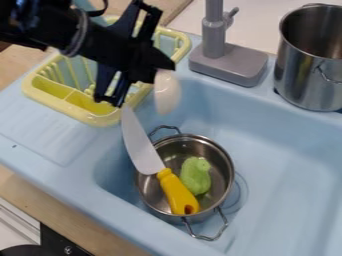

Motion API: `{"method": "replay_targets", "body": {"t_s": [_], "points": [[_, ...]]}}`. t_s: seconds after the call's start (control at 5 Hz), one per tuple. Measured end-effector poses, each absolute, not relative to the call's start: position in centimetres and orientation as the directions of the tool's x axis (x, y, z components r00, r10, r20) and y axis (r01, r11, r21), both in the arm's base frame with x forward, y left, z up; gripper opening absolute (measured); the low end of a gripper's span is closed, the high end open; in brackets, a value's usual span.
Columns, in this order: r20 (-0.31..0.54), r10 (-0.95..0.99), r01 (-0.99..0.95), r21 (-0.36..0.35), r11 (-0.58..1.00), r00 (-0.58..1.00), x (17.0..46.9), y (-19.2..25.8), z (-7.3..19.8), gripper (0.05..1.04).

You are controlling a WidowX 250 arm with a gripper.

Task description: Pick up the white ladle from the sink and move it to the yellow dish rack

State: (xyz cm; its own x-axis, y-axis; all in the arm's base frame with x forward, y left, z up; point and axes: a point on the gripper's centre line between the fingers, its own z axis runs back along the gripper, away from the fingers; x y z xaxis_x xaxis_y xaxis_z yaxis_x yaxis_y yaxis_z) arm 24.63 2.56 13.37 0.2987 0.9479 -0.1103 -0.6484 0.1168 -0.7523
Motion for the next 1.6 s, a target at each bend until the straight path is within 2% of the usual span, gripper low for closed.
{"method": "replay_targets", "body": {"t_s": [0.2,0.6,1.0,1.2,1.6], "points": [[-0.151,0.926,-0.586,-0.806,0.087,0.345,26.4,2.7,12.8,0.076],[-0.174,0.919,-0.506,-0.862,0.031,0.353,28.7,3.3,12.1,0.076],[-0.155,0.911,-0.521,-0.85,0.074,0.383,29.0,3.4,11.9,0.104],[-0.156,0.918,-0.553,-0.829,0.078,0.364,28.9,3.7,10.9,0.272],[-0.111,0.941,-0.672,-0.726,0.143,0.32,28.2,4.0,12.2,0.735]]}}
